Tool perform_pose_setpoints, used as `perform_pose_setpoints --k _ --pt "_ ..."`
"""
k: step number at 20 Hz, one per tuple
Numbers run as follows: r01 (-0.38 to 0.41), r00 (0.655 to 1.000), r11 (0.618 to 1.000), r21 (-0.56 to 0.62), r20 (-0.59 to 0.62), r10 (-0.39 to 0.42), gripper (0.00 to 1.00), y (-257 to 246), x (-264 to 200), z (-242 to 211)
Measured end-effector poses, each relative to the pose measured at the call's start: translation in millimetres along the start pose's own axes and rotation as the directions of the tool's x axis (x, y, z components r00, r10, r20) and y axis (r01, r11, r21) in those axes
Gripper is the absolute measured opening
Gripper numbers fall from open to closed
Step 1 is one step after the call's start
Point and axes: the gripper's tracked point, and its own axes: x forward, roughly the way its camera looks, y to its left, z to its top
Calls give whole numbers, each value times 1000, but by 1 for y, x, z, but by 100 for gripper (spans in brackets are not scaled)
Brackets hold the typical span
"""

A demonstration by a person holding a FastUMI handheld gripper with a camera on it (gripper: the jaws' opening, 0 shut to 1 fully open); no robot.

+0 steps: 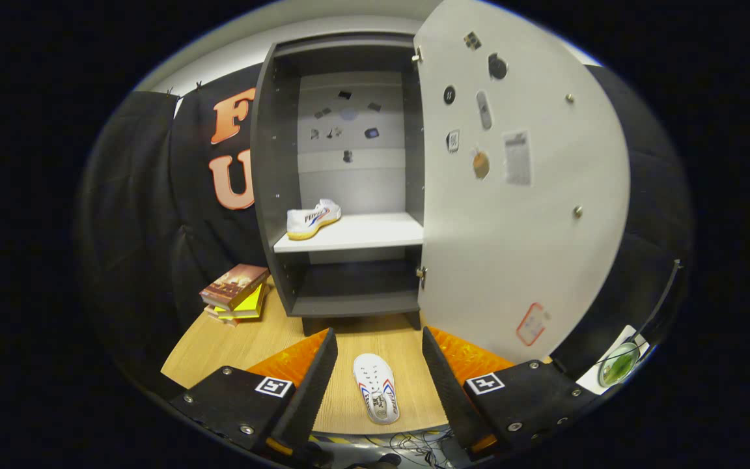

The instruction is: Open the shoe cabinet door, grab the shoes and put them into the shoe cabinet, then close the shoe cabinet door.

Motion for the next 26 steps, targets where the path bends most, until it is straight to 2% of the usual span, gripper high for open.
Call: perform_pose_setpoints --k 2,4,7,11,15,19,23,26 --pt "-54 997 999 -5 -63 54 85 9 28 -35" --pt "-78 986 997 -19 -149 74 85 8 58 -80" --pt "-140 947 990 18 -289 139 85 18 86 -144" --pt "-188 922 982 -33 -351 165 82 24 110 -181" --pt "-226 897 973 -57 -402 185 75 32 133 -212" --pt "-221 870 973 -57 -462 171 62 30 148 -246" --pt "-184 887 981 -61 -440 139 46 27 163 -255" --pt "-138 910 987 -82 -403 94 30 23 167 -254"
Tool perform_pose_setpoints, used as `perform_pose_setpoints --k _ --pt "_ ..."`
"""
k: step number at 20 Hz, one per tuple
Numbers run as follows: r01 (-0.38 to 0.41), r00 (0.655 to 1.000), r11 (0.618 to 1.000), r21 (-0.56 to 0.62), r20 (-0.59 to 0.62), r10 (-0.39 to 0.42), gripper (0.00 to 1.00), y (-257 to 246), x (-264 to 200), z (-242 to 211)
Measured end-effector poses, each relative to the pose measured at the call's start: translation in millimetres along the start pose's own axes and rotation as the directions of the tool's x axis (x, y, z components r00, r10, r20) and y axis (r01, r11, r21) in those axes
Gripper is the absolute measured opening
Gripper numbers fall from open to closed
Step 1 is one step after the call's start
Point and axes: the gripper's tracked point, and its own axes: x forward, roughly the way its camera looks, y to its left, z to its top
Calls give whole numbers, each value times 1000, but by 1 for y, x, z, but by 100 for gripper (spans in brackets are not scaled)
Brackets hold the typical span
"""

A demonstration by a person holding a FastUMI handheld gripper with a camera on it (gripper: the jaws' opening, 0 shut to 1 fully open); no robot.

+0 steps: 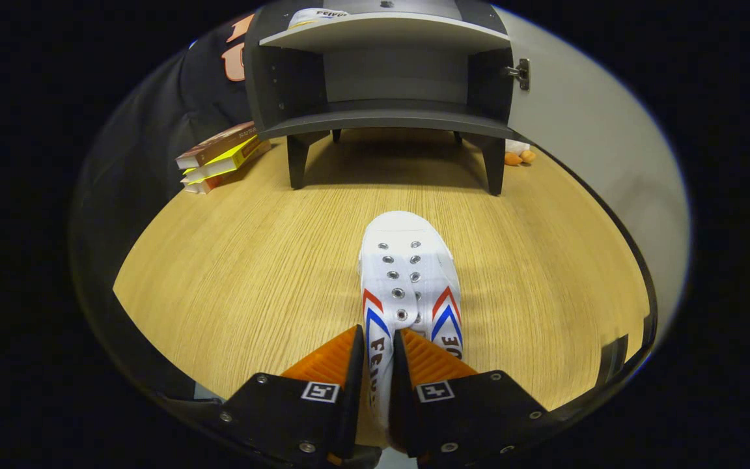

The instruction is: Open the shoe cabinet door, grab the shoes and put them into the shoe cabinet, then close the shoe cabinet door.

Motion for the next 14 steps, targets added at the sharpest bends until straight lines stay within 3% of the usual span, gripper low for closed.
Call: perform_pose_setpoints --k 4,14 --pt "-10 999 999 42 -44 12 4 6 2 1" --pt "-35 999 997 65 1 35 0 11 -35 59"
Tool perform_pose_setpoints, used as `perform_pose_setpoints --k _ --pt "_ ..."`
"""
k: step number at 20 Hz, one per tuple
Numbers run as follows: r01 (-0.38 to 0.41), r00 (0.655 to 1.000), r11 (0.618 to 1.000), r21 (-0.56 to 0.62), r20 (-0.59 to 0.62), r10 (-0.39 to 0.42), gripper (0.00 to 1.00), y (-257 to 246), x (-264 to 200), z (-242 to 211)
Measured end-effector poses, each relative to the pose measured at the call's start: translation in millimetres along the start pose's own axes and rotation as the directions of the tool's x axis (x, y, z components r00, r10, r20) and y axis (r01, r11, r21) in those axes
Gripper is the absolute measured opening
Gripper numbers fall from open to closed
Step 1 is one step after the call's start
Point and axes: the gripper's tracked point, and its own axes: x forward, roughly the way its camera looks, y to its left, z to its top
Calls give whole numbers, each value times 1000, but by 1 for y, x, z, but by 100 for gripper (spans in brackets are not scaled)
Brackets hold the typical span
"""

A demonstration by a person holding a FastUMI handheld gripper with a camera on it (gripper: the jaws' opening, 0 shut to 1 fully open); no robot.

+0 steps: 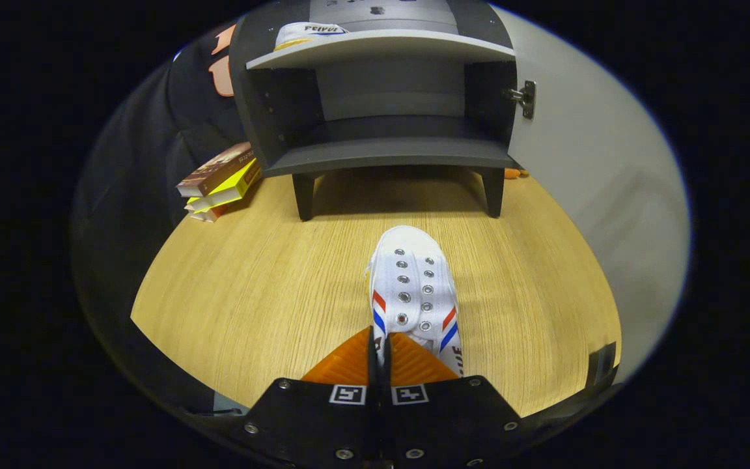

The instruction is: Open the shoe cabinet door, grab the shoes and put them into the shoe cabinet, then close the shoe cabinet door.

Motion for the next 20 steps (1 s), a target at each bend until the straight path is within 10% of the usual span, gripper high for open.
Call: perform_pose_setpoints --k 20 --pt "-8 949 998 -57 315 26 0 23 -138 247"
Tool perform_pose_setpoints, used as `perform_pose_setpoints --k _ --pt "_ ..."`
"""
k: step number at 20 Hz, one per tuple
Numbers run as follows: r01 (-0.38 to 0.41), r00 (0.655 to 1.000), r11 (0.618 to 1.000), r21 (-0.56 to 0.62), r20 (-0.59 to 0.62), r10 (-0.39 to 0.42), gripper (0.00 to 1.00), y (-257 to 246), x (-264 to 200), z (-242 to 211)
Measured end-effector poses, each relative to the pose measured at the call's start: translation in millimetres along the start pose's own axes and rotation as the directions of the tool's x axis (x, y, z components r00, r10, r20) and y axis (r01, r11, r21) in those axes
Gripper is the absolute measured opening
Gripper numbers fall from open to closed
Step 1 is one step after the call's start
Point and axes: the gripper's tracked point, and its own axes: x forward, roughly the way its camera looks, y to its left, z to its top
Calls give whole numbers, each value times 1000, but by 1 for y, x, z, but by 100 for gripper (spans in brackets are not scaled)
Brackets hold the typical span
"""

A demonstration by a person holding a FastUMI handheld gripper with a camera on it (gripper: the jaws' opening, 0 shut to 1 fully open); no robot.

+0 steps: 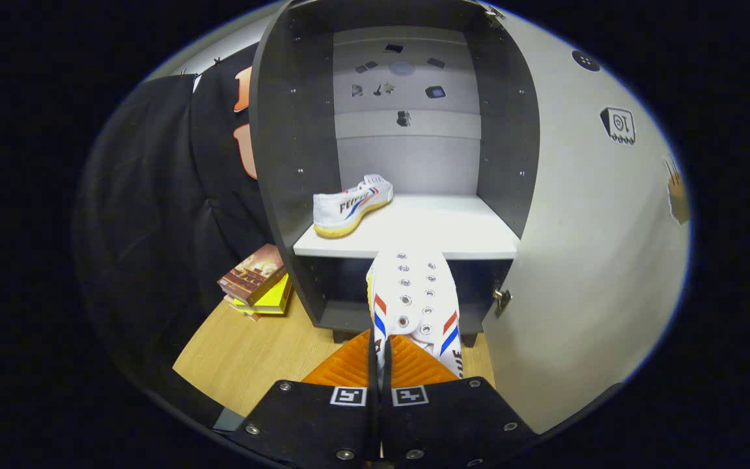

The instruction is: Open the shoe cabinet door, grab the shoes and put them into the shoe cabinet, then close the shoe cabinet door.

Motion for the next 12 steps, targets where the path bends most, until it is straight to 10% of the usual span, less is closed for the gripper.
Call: perform_pose_setpoints --k 12 --pt "124 992 992 -26 -21 -124 0 -40 118 111"
